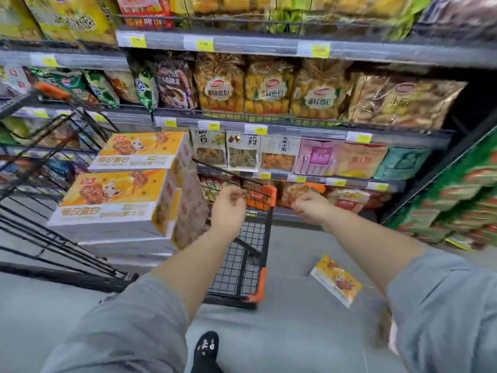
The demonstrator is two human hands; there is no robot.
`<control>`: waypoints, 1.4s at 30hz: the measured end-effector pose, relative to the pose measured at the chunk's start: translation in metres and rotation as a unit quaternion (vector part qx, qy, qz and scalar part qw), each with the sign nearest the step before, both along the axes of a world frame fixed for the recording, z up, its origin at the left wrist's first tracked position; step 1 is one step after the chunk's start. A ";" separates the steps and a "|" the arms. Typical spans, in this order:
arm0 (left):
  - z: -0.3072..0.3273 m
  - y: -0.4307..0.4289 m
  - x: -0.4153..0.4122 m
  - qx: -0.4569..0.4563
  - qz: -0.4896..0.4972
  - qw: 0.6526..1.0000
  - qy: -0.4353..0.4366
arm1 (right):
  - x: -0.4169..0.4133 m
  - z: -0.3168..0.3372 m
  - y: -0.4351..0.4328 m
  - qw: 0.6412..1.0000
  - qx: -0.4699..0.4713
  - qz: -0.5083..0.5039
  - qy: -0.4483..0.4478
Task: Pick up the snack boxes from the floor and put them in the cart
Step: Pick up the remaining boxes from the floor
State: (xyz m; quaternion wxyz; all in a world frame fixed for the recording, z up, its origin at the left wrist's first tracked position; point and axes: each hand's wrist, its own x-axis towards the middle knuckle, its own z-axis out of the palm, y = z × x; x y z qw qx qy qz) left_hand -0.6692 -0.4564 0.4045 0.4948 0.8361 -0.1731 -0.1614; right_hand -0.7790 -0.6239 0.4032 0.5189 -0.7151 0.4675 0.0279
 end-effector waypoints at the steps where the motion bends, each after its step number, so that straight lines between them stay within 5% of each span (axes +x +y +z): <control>1: -0.006 -0.012 -0.015 -0.007 -0.005 1.000 0.016 | -0.015 -0.005 -0.010 1.000 0.004 0.006 0.005; 9: -0.058 -0.096 -0.115 0.003 -0.029 0.994 0.109 | -0.113 -0.041 -0.084 0.998 0.009 0.039 0.052; 21: -0.164 -0.192 -0.116 0.063 -0.018 0.977 0.202 | -0.110 -0.138 -0.175 0.992 0.056 0.013 0.112; 32: -0.404 -0.277 -0.149 0.070 0.011 0.962 0.262 | -0.144 -0.412 -0.252 0.974 0.136 -0.037 0.180; 42: -0.637 -0.331 -0.160 0.231 -0.107 0.928 0.273 | -0.196 -0.653 -0.281 0.954 -0.008 -0.086 0.289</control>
